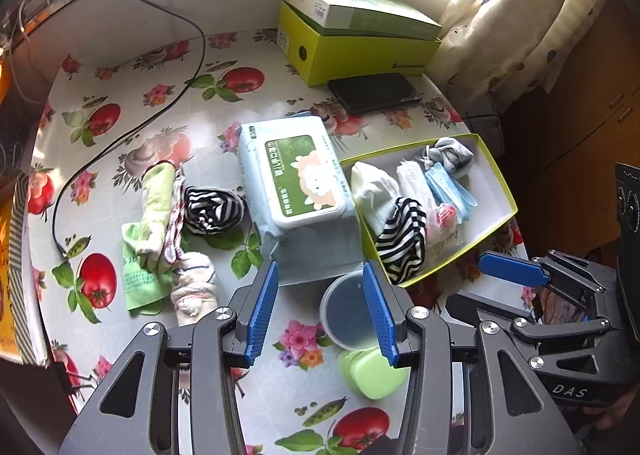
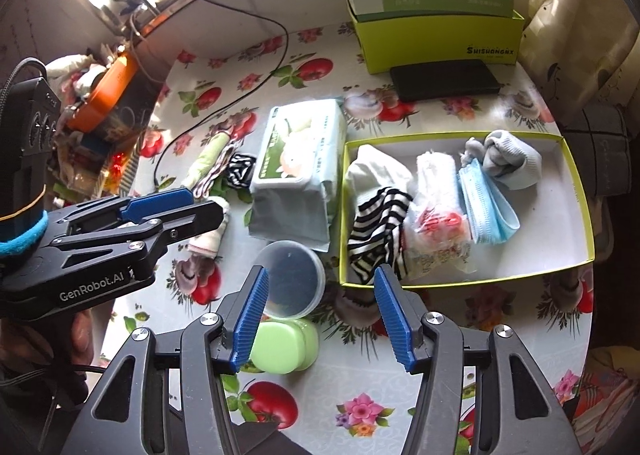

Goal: Organize soft objects
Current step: 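Withdraw both open tools from the box lid back over the pile, then lower the left tool onto the rolled white gauze towel and grasp it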

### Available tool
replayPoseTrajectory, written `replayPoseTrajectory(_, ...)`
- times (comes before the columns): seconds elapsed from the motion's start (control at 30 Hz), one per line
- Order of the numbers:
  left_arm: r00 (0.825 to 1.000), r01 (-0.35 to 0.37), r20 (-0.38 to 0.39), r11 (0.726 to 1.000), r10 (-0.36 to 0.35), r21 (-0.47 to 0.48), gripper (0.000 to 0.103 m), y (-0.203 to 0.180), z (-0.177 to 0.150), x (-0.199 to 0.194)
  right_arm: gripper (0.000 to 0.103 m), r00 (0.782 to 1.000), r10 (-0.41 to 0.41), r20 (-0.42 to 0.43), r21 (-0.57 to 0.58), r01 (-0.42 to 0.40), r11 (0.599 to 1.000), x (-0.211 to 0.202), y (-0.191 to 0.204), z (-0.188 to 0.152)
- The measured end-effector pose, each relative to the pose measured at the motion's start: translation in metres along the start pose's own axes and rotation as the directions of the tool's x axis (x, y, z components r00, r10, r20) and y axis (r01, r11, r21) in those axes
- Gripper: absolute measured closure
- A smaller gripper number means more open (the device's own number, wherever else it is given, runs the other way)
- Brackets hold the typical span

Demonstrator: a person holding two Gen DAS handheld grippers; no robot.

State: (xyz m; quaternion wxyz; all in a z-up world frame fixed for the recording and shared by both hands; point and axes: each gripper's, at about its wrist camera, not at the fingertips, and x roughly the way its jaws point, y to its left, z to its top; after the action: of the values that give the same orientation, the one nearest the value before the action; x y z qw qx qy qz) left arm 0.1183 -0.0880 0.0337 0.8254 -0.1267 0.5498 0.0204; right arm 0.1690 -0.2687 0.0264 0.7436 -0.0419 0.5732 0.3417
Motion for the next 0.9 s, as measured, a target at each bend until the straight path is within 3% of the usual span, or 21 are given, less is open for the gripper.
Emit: replayPoseTrajectory(0.9, 0.999, -0.048, -0.012, 0.992, 0.047, -0.118, 0.058, 0.046, -0.025, -0.009, 0.048, 0.997, 0.021, -0.068, -0.096, -0.027, 0.995, 0.016, 0.042, 0.001)
